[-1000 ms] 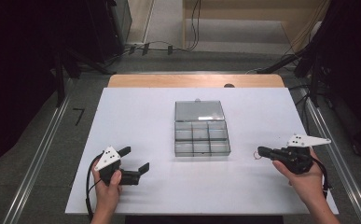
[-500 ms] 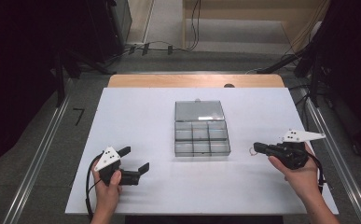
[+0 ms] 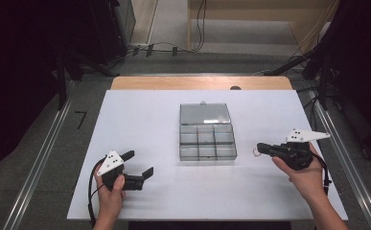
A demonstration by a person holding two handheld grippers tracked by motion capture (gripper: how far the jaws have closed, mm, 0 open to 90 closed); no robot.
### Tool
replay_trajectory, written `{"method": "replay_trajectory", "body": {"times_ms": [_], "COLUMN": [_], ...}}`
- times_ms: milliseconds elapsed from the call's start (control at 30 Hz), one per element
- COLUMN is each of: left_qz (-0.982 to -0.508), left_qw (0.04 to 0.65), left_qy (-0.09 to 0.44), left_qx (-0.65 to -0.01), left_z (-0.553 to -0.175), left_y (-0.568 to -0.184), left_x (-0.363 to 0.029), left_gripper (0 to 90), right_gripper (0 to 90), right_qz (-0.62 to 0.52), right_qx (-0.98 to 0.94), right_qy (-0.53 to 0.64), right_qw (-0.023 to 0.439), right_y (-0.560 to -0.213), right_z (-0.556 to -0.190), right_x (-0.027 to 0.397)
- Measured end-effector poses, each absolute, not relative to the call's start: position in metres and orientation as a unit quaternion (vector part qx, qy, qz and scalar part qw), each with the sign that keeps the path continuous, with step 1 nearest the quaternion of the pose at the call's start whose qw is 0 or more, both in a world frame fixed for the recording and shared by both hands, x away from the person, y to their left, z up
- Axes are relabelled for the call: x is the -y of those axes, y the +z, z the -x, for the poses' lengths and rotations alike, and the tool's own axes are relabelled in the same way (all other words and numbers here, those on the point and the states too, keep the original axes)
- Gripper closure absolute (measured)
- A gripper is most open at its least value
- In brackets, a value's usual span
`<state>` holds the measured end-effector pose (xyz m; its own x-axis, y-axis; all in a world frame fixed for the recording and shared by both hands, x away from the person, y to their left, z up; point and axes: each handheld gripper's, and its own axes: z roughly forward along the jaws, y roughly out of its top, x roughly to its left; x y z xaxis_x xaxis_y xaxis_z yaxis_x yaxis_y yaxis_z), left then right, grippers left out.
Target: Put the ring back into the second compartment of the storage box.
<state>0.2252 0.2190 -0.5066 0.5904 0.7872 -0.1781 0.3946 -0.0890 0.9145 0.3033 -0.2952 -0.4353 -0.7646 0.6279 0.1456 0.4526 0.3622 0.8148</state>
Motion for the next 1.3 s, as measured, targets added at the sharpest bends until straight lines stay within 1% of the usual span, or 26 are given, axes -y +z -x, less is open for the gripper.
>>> {"method": "replay_trajectory", "body": {"times_ms": [1300], "left_qz": [-0.713], "left_qw": [0.535], "left_qy": [0.185], "left_qx": [-0.414], "left_z": [-0.225], "left_y": [-0.506], "left_x": [-0.219], "left_gripper": [0.0], "right_gripper": [86.8], "right_qz": [-0.306], "right_qx": [-0.822], "right_qy": [0.47], "right_qw": [0.096], "right_y": [-0.42], "right_z": [-0.32], "right_x": [0.263]}}
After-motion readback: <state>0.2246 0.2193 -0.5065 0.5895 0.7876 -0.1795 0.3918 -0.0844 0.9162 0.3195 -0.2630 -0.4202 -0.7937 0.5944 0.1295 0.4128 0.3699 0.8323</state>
